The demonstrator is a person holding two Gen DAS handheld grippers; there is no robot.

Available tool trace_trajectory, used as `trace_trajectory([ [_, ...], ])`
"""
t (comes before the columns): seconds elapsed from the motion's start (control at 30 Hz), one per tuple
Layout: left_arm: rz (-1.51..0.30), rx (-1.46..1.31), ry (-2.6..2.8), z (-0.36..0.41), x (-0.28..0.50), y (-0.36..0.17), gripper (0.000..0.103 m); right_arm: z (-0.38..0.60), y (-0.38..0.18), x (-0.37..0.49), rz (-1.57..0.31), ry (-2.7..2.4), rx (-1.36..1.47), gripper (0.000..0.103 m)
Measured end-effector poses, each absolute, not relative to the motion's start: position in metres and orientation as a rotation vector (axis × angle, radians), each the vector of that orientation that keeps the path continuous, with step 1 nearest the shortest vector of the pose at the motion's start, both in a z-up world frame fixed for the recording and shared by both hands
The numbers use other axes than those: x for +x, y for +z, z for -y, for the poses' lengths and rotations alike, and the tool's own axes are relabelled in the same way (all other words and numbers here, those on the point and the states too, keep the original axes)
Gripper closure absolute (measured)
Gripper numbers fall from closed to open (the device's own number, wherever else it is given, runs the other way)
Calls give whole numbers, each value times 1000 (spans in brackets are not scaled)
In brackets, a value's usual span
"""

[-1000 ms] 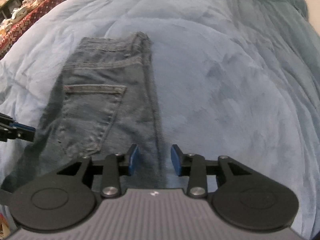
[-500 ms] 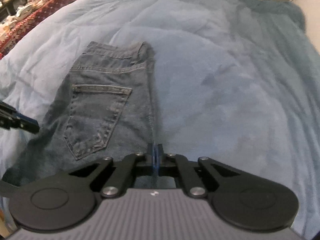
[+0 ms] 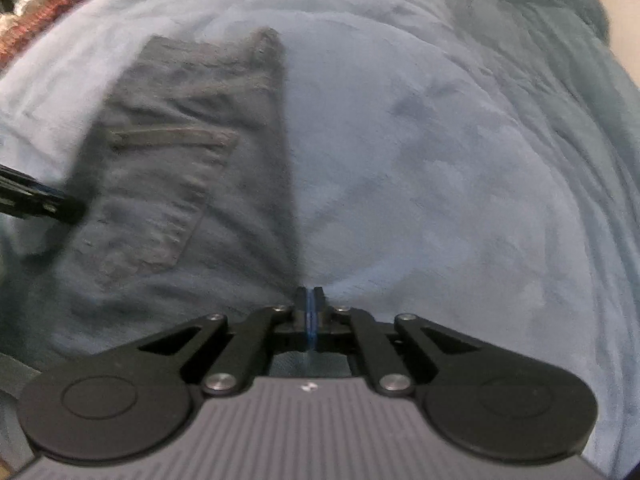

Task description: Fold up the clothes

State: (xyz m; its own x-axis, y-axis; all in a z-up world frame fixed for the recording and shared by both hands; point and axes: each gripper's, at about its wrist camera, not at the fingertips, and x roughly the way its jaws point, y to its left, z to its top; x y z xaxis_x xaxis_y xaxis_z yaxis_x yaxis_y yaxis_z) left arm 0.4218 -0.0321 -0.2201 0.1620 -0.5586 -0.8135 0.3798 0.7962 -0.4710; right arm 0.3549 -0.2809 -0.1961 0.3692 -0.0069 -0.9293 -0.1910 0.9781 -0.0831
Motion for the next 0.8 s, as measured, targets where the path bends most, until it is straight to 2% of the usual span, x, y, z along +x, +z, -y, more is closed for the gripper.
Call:
trace_trajectory([
  [0.2,-1271,-152,-648,19,402,-194,67,287,-169,341,-1151,112,-126,101],
  [0.23,-1276,-155,-644,17,396,-189,71,281,-163,338,-1133,124,-129,101],
  [0.37,-1253,-132,-684,22,372,-174,72,248,-152,331,-1082,201,-150,99],
  [0.6,-1271,99,-729,34,329,-202,69,255,-185,310,-1129,186,-143,100],
  [0.8,-1327,43,-731,4,319,-198,69,271,-183,296,-1155,161,-138,102],
])
